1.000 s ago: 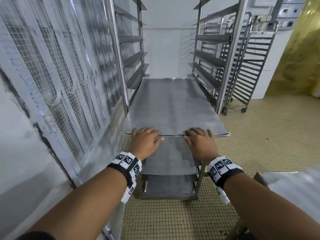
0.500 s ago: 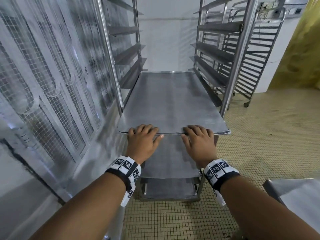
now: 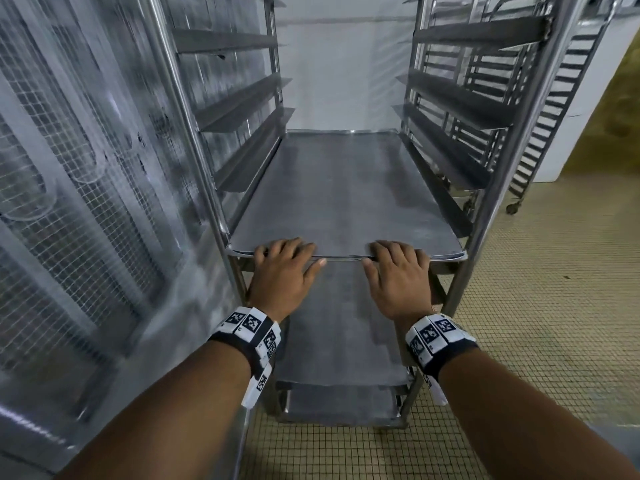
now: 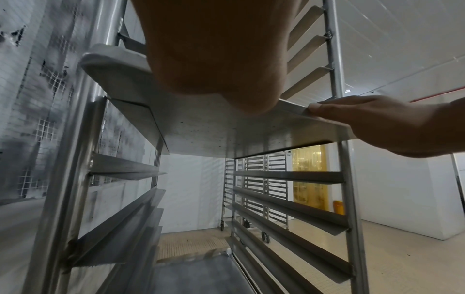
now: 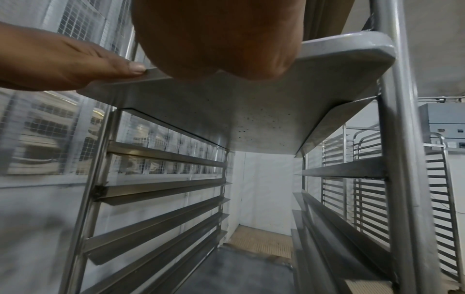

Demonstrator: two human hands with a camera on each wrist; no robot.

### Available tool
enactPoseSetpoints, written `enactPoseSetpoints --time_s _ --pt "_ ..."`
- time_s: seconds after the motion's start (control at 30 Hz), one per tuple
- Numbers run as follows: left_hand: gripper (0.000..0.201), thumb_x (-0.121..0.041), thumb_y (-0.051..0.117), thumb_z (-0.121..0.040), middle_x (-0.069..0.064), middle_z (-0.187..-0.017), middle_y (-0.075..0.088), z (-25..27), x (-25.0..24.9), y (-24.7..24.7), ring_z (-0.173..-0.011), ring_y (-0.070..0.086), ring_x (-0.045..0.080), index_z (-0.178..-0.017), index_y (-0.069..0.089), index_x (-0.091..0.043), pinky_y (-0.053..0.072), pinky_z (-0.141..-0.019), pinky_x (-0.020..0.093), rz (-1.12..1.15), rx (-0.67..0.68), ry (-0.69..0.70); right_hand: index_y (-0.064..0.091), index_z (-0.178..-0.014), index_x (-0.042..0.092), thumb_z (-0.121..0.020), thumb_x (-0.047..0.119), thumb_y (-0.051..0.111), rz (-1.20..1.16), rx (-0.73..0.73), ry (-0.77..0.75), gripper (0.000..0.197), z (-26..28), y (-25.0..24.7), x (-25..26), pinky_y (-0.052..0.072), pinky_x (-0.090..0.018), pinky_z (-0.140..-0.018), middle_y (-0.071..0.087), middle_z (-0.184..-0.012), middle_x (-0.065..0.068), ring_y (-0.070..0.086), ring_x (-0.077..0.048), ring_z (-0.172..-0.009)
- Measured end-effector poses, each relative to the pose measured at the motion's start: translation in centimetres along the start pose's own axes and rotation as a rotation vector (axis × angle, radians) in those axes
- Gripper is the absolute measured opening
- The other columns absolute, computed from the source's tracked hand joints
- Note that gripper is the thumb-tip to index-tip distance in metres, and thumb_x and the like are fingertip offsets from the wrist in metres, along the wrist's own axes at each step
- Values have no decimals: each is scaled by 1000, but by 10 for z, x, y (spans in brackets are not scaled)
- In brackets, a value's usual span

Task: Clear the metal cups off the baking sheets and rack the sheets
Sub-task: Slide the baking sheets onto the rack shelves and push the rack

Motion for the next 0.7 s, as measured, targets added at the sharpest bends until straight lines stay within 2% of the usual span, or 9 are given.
enactPoseSetpoints --time_s 0.33,0.7 --pt "48 -58 37 -101 -2 -130 67 -54 14 33 -115 58 27 -124 67 -29 34 -95 46 16 14 -29 63 -121 22 -100 47 37 -36 -41 -14 42 -59 35 -16 33 -43 -97 63 -124 2 54 -24 -112" --pt "51 -60 36 -100 -3 -131 66 -69 19 45 -118 58 26 -123 68 -29 34 -97 46 51 25 -43 65 -121 19 -100 48 36 -50 -51 -17 46 -75 46 -19 34 -44 -97 64 -121 0 56 -25 -110"
Point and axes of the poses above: each hand's wrist, its own z-axis away from the middle knuckle, its own y-axis out of the palm, x = y × z, the point moved 5 cm from there along -z, towards the middle knuckle
